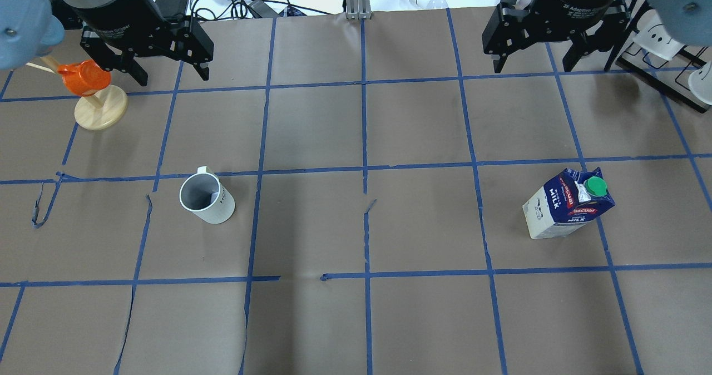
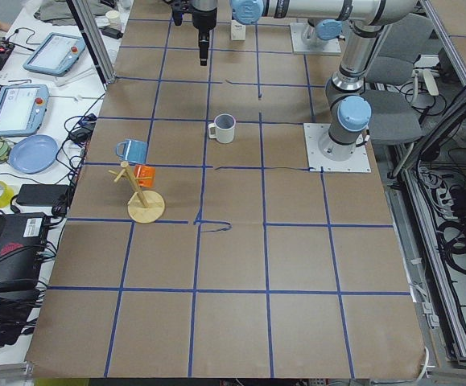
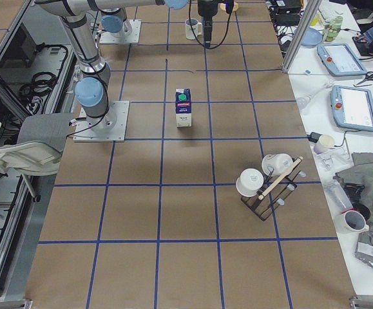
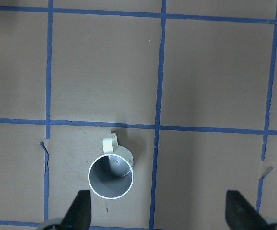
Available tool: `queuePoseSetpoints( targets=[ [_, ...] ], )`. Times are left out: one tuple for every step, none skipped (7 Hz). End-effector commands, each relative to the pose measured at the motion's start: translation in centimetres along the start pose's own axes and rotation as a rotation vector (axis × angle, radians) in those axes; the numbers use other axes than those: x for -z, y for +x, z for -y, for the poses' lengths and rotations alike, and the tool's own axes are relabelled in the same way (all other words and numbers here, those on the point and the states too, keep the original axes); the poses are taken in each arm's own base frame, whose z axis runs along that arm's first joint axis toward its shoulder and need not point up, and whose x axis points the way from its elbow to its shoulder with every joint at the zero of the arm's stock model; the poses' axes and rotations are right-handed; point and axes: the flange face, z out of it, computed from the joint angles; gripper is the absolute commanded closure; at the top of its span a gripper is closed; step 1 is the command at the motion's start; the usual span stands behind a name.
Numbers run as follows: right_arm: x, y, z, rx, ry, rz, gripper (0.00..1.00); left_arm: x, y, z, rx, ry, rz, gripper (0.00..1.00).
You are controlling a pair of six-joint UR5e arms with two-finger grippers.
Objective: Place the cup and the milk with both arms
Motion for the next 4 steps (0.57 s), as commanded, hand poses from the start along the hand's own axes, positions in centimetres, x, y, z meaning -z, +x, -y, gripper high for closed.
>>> queuePoseSetpoints(
  targets=[
    [-0.08, 0.00, -0.04, 0.000, -0.004, 0.000, 0.00, 0.15, -0.27, 0.00, 0.003, 0.004, -0.004, 0.00],
    [-0.07, 0.00, -0.02, 0.000, -0.002, 0.000, 0.00, 0.07, -0.15, -0.14, 0.002, 0.001, -0.002, 0.00],
    [-0.07, 0.00, -0.02, 0.002, -0.002, 0.000, 0.00, 0.15, -0.07, -0.15, 0.000, 0.002, -0.002, 0.00],
    [-0.08, 0.00, -0.04, 0.002, -0.004, 0.000, 0.00, 0.07, -0.13, -0.14, 0.002, 0.001, -0.003, 0.00]
  ],
)
